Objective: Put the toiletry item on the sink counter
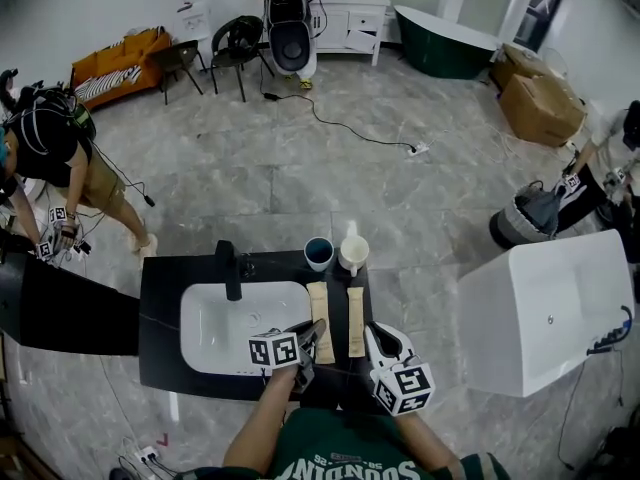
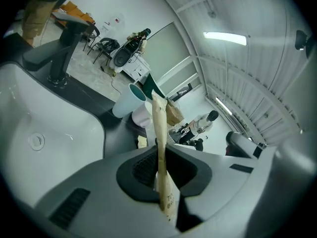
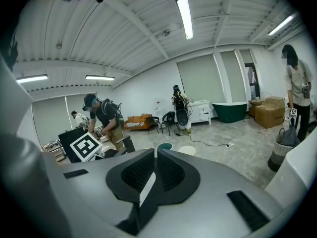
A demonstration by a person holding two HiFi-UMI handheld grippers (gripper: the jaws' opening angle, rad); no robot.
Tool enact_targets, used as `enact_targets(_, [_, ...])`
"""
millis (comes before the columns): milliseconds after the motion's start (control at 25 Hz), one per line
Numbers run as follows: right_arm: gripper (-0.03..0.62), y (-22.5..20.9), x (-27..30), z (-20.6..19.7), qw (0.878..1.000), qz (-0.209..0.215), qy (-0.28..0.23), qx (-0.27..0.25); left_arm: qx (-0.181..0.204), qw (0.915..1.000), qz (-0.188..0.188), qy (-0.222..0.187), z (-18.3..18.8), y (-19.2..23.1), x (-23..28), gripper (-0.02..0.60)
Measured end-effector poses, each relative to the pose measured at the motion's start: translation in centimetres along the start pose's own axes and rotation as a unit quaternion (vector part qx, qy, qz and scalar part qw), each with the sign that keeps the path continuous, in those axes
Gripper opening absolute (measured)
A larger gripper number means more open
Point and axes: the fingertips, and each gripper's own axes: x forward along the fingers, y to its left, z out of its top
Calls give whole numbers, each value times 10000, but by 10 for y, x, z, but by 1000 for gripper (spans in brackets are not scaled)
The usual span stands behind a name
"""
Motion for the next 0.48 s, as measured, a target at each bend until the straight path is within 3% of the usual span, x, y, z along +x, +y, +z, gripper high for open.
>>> enact_targets(480, [43,-20,3,-9,9997,-128,188,34,-122,9964,564,627,-24,56,58,41])
